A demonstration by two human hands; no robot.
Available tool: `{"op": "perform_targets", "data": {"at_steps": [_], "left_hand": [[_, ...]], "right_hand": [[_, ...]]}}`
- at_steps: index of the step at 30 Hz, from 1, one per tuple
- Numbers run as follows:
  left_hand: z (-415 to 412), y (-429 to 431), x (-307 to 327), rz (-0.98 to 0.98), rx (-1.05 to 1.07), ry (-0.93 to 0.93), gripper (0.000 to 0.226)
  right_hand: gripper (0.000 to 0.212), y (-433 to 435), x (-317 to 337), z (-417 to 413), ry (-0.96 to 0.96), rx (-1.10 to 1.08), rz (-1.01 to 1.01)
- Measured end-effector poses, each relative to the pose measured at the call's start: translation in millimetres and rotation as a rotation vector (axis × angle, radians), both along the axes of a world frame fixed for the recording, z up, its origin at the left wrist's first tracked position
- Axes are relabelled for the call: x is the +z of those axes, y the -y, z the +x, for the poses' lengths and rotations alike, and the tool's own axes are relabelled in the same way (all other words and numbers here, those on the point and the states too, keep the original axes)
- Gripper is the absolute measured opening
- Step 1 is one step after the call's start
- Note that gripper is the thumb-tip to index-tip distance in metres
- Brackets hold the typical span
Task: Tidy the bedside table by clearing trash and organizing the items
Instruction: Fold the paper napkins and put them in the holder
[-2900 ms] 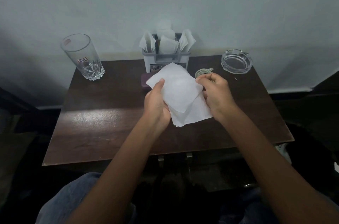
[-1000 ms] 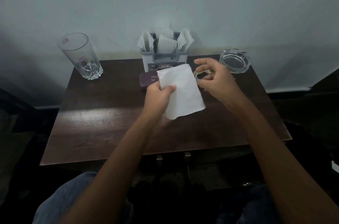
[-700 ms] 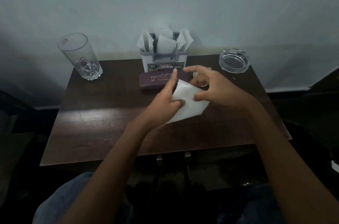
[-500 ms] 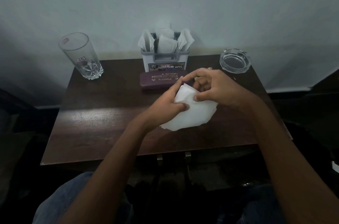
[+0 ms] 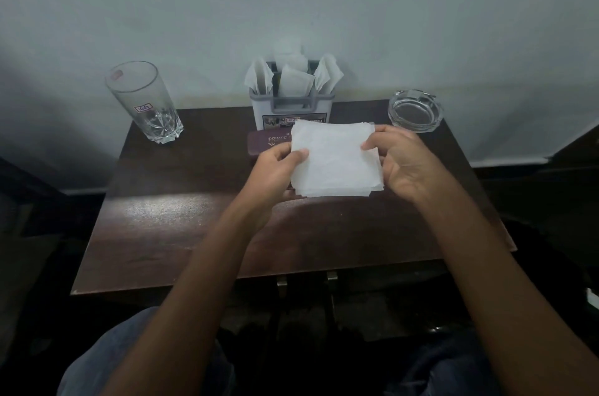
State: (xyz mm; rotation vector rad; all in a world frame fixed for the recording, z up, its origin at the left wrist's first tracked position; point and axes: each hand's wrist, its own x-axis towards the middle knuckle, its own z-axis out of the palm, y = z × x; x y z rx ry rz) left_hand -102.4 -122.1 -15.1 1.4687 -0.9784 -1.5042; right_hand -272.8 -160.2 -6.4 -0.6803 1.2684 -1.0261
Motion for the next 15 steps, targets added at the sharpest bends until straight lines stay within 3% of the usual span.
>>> {"op": "perform_targets", "data": {"at_steps": [5,10,15], "left_hand": [[-1.2,1.2,-2.9,0.026,0.04,-0.011,0.021],[0.1,0.2,-1.2,0.034,0.04,-0.022,0.023],[-1.9,-0.5,1.4,0.042,0.06,-0.034,0.024]], "right_hand": [[0.024,-3.2,-4.9,8.8,0.043,0.132,0.057],[0.031,0.3,-5.2,6.0,0.009,0.108,0.067],[0.034,0.6,-6.6,3.8,0.1,0.131,0.093]]}}
